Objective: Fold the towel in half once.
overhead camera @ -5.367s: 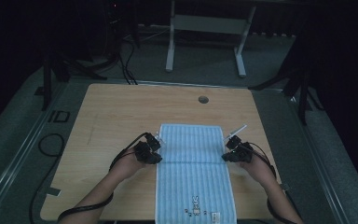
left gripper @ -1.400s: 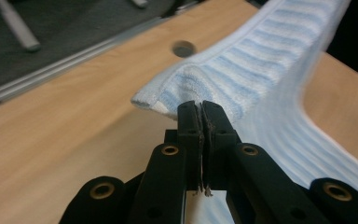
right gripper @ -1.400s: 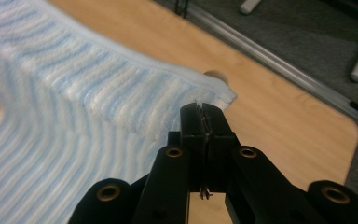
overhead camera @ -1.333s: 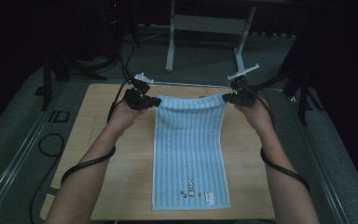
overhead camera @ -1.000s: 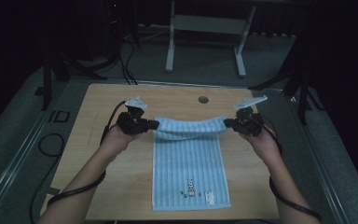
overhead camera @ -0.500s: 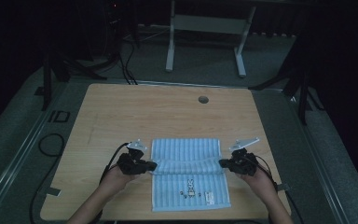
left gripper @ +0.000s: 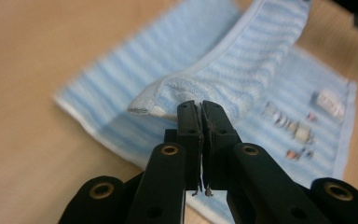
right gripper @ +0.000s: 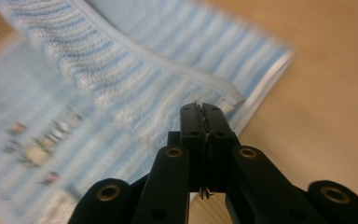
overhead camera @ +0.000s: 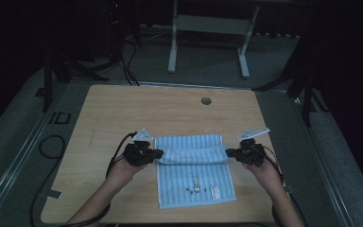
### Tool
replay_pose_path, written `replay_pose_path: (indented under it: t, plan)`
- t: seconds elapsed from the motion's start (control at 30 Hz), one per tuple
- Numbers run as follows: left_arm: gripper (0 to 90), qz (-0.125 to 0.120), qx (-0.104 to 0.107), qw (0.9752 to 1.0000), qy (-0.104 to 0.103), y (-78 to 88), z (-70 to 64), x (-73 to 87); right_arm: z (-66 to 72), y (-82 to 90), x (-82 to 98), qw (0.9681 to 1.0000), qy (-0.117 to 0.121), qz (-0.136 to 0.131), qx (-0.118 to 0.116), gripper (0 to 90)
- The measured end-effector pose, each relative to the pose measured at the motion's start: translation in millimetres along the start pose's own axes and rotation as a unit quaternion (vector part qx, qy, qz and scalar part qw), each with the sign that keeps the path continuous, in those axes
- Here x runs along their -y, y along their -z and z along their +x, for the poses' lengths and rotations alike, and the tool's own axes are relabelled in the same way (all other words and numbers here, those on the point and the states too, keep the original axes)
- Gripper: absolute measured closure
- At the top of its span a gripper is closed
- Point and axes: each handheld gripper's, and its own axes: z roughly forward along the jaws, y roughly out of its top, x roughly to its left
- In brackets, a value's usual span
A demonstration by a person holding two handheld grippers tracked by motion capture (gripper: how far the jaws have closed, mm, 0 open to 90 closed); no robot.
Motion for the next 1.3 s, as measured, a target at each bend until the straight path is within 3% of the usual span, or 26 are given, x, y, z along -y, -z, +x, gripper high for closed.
replay_pose_path:
  t: [0.03,0.07,0.1,0.13,0.17,0.23,0.27,0.3,0.33,0.43,0.5,0.57,0.7,0.73,0.77,0.8,0.87,0.9,0.93,0.97,1.03,1.07,1.3]
  plan:
    - [85.6,0.0,0.0,1.0,0.0,0.0,0.0,0.0,0.0,0.0,0.0,1.0,0.0,0.0,0.0,88.5]
    - [83.7,0.009,0.057,0.9982,-0.016,15.4,-18.6,7.0,15.3,36.3,7.1,0.9989,0.014,-0.043,-0.009,87.6]
    - [77.8,0.026,0.08,0.996,-0.031,19.7,-29.9,15.1,20.8,46.6,14.0,0.9984,0.014,-0.049,-0.024,84.8]
    - [67.9,0.049,0.09,0.9939,-0.04,21.2,-39.1,24.7,27.5,56.0,26.6,0.9973,0.014,-0.046,-0.056,77.7]
    - [57.5,0.073,0.094,0.9922,-0.037,20.3,-44.8,34.4,33.4,60.5,40.9,0.9965,0.012,-0.034,-0.075,74.3]
    - [46.3,0.094,0.106,0.9896,-0.025,17.9,-46.8,50.8,39.4,59.2,67.0,0.9991,0.004,-0.002,-0.042,63.4]
    - [43.1,0.106,0.107,0.9884,-0.018,15.7,-45.2,56.1,38.3,56.3,76.7,0.9992,-0.006,0.015,-0.038,61.9]
    - [42.7,0.106,0.107,0.9884,-0.018,15.7,-45.2,56.1,38.3,56.3,76.7,0.9992,-0.006,0.015,-0.038,61.9]
    - [42.6,0.11,0.1,0.9887,-0.014,13.0,-42.3,61.7,33.4,51.6,90.1,0.9979,-0.04,0.007,-0.05,61.2]
    - [40.5,0.106,0.103,0.989,-0.01,6.2,-39.5,61.2,32.3,43.5,91.7,0.9976,-0.047,0.009,-0.05,58.4]
    - [40.5,0.108,0.102,0.9889,-0.003,-2.4,-36.2,58.5,31.4,35.4,87.5,0.9968,-0.049,0.007,-0.063,56.5]
    - [41.5,0.111,0.102,0.9884,0.015,-12.7,-31.8,56.4,29.4,23.4,82.2,0.9969,-0.046,0.018,-0.061,55.3]
    - [43.5,0.129,0.102,0.9865,0.003,-26.9,-32.5,56.0,23.9,3.4,77.0,0.9956,-0.049,0.042,-0.067,53.0]
    - [43.5,0.14,0.105,0.9846,-0.003,-35.1,-35.0,56.9,22.1,-8.3,73.5,0.9943,-0.049,0.058,-0.074,52.0]
    - [43.7,0.144,0.102,0.9843,-0.009,-38.8,-37.0,57.6,22.0,-11.7,72.4,0.9939,-0.048,0.064,-0.075,53.2]
    - [46.5,0.147,0.099,0.9841,-0.016,-41.5,-38.7,58.5,22.8,-15.3,71.1,0.9938,-0.046,0.069,-0.074,60.4]
    - [54.9,0.146,0.085,0.9854,-0.023,-44.9,-40.5,58.6,26.0,-20.7,69.0,0.9929,-0.033,0.083,-0.079,69.5]
    - [62.2,0.146,0.085,0.9854,-0.023,-44.9,-40.5,58.6,26.0,-20.7,69.0,0.9929,-0.033,0.083,-0.079,69.5]
    - [62.2,0.148,0.075,0.9856,-0.034,-45.3,-40.7,56.9,27.9,-21.8,67.8,0.9932,-0.023,0.088,-0.073,75.7]
    - [75.7,0.147,0.066,0.9863,-0.037,-45.8,-40.6,55.4,30.1,-20.0,64.4,0.9936,-0.012,0.086,-0.072,81.0]
    - [88.0,0.148,0.07,0.986,-0.034,-46.3,-40.1,54.5,31.2,-17.9,62.6,0.9941,-0.008,0.085,-0.066,81.8]
    - [89.1,0.139,0.068,0.9875,-0.027,-44.9,-39.9,52.1,32.6,-12.7,59.3,0.995,-0.006,0.077,-0.064,82.2]
    - [89.5,0.143,0.062,0.9865,-0.052,-36.0,-47.9,44.6,41.8,12.7,48.7,0.997,0.012,0.042,-0.064,82.3]
